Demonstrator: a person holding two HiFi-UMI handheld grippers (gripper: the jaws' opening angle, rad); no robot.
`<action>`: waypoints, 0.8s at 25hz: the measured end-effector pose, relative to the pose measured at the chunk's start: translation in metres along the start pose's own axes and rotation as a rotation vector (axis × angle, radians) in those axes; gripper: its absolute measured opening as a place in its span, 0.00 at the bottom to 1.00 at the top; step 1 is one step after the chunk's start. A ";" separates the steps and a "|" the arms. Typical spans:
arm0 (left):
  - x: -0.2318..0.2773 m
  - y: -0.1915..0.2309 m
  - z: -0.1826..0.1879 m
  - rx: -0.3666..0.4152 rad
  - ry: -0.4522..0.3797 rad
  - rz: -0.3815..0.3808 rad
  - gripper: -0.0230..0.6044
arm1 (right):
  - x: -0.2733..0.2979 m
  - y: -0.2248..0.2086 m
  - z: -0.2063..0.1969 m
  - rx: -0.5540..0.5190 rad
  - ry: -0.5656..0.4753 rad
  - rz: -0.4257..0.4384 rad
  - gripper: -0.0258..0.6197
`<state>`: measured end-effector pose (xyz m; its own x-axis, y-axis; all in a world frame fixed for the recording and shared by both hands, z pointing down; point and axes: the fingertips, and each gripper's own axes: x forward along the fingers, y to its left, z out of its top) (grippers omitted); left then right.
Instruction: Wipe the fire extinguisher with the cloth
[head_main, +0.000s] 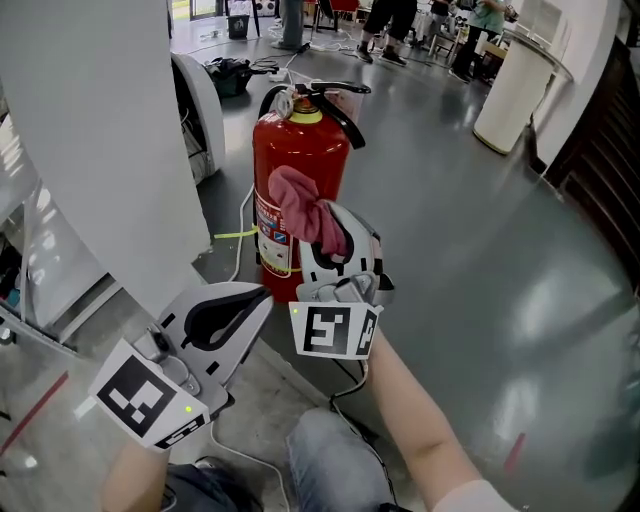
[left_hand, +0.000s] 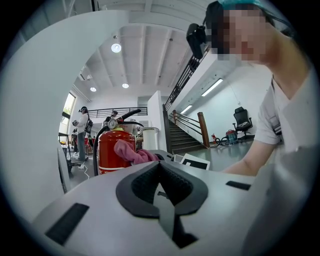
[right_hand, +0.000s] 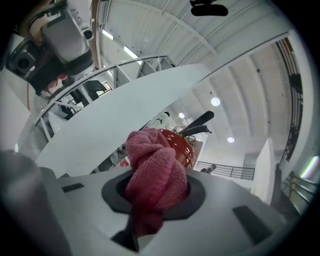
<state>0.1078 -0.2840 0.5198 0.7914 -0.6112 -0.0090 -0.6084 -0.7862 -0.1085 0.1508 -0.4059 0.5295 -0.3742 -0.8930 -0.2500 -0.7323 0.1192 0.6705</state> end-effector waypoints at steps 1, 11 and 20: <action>-0.001 0.000 0.000 0.000 0.001 0.000 0.05 | -0.001 0.003 -0.003 -0.005 0.007 -0.006 0.18; -0.011 -0.003 0.002 0.000 0.000 0.011 0.05 | -0.015 0.051 -0.039 -0.037 0.102 0.056 0.18; -0.016 -0.006 0.002 0.010 0.006 0.013 0.05 | -0.037 0.123 -0.107 -0.188 0.269 0.260 0.18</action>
<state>0.0987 -0.2693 0.5191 0.7829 -0.6222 -0.0041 -0.6182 -0.7770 -0.1188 0.1355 -0.4052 0.6960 -0.3531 -0.9280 0.1192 -0.5071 0.2969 0.8091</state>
